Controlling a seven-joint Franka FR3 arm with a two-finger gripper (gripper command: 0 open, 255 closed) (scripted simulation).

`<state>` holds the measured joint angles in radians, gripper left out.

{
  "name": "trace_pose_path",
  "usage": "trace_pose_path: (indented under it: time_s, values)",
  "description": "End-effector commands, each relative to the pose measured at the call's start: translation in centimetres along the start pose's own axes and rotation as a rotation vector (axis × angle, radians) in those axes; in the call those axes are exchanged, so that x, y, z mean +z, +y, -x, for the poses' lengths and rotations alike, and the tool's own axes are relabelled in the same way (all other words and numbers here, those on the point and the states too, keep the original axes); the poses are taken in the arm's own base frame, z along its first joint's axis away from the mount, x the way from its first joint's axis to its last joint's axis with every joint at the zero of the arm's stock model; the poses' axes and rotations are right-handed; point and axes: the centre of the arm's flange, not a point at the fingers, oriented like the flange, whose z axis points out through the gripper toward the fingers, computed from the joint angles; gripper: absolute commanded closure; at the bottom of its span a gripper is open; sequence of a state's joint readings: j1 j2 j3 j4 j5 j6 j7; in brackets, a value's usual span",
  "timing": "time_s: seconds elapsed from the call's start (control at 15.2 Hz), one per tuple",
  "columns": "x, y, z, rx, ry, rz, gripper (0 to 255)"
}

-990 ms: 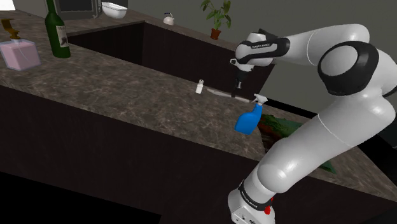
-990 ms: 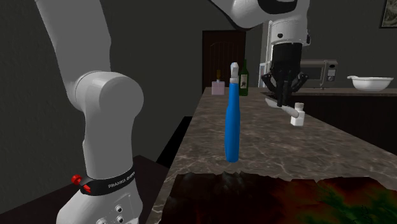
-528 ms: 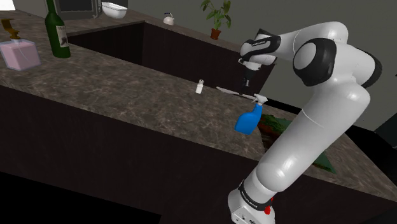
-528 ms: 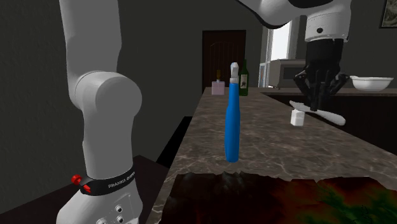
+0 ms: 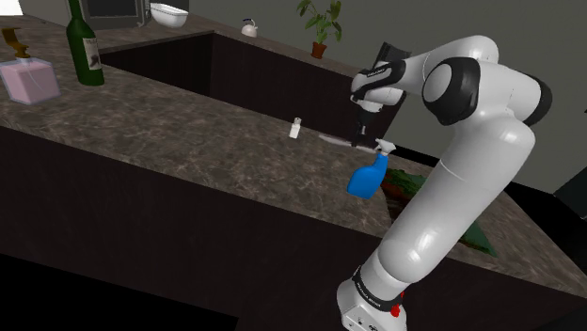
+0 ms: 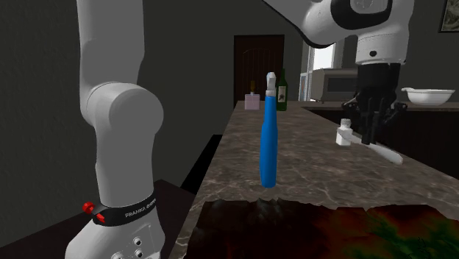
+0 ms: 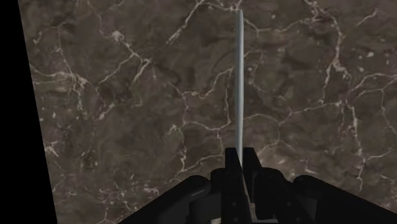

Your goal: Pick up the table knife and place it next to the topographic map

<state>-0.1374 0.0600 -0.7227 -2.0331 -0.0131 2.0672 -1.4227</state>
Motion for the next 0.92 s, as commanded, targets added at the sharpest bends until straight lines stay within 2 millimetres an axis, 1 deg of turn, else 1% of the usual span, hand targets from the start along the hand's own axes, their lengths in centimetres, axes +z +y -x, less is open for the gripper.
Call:
trace_pose_path:
  time_s: [0.0,0.53,0.86]
  values:
    - [1.1,0.0,-0.1,0.000,0.000,0.001,255]
    - [5.3,0.0,-0.3,0.000,0.000,0.001,255]
    - [5.3,0.0,-0.3,0.000,0.000,0.001,255]
